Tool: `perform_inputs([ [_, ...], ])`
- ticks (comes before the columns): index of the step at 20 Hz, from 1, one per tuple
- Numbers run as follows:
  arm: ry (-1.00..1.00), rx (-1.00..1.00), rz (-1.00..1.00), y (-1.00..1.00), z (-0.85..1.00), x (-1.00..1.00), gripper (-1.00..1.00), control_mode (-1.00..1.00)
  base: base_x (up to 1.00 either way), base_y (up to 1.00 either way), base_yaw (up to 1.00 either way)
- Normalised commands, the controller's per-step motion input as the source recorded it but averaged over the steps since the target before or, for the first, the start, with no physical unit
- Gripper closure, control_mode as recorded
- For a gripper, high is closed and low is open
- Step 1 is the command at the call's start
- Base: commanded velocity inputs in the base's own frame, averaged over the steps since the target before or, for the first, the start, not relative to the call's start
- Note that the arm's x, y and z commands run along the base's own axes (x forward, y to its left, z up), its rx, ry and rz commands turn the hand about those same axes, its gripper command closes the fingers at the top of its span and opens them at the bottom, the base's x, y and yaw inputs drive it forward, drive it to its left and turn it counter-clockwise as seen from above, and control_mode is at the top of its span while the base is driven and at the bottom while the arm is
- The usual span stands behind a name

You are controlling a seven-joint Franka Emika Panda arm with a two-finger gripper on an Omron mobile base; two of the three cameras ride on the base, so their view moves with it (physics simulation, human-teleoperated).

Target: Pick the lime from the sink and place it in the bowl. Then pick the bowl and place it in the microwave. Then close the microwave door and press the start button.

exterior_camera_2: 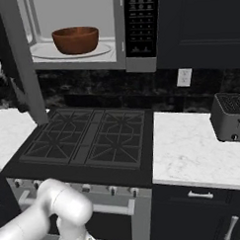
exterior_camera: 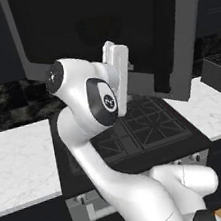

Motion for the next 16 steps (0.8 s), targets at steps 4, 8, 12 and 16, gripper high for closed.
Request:
perform_inputs([
  [4, -0.01, 0.10, 0.27, -1.00, 0.00, 1.00, -1.00, -1.00, 0.00, 0.00, 0.00],
  [8, 0.00, 0.09, 0.29, -0.94, 0.00, 1.00, -1.00, -1.00, 0.00, 0.00, 0.00],
  [12, 0.00, 0.10, 0.35, -0.74, 0.00, 1.00, -1.00, -1.00, 0.00, 0.00, 0.00],
  [16, 0.00, 0.11, 0.42, -0.59, 0.00, 1.00, -1.00, -1.00, 0.00, 0.00, 0.00],
])
